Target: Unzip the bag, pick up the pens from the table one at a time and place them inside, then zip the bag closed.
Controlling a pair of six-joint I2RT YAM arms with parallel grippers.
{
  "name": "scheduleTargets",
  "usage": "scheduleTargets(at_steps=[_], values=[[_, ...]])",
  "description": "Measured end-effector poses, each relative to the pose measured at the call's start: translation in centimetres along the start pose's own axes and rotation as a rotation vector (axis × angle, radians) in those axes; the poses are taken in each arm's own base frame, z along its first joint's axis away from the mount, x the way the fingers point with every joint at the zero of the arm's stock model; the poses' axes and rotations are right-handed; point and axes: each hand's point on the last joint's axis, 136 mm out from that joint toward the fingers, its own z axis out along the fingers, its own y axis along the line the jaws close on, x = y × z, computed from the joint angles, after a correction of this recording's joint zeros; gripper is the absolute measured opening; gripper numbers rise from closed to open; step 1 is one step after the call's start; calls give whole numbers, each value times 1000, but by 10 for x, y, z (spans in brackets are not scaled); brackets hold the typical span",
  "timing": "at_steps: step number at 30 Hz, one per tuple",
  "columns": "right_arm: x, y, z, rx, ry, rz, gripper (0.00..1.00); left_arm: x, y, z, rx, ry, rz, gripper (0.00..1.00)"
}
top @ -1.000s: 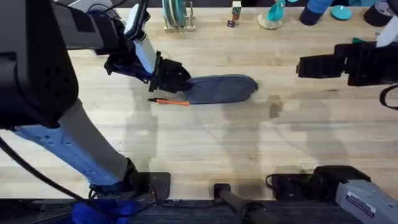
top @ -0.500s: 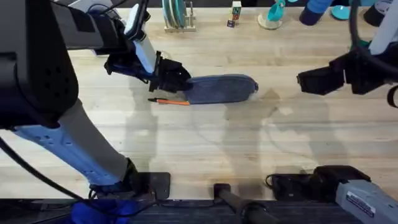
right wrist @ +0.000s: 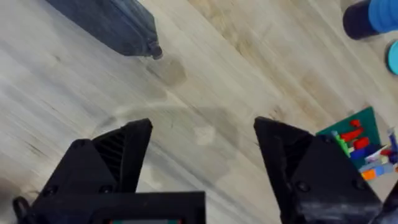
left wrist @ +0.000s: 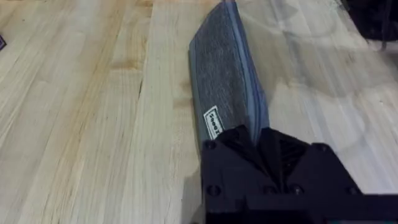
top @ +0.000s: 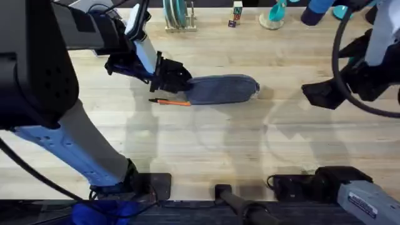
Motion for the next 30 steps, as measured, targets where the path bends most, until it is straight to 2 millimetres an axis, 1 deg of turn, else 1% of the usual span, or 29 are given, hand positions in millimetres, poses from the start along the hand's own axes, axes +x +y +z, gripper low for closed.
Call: scheduleTargets(at_steps=[7, 13, 17, 22, 30], values=[[1, 1, 3, -21, 0, -64, 995, 0, 0, 0, 0, 0, 1, 44], [1, 1, 20, -125, -10, -30, 996, 0, 0, 0, 0, 0, 1, 44], [-3, 2, 28, -192, -51, -25, 995, 0, 0, 0, 0, 0, 1, 44], [-12, 4, 32, -249, -118, -30, 993, 0, 0, 0, 0, 0, 1, 44], [-16, 8, 40, -319, -155, -36, 989, 0, 0, 0, 0, 0, 1, 44]])
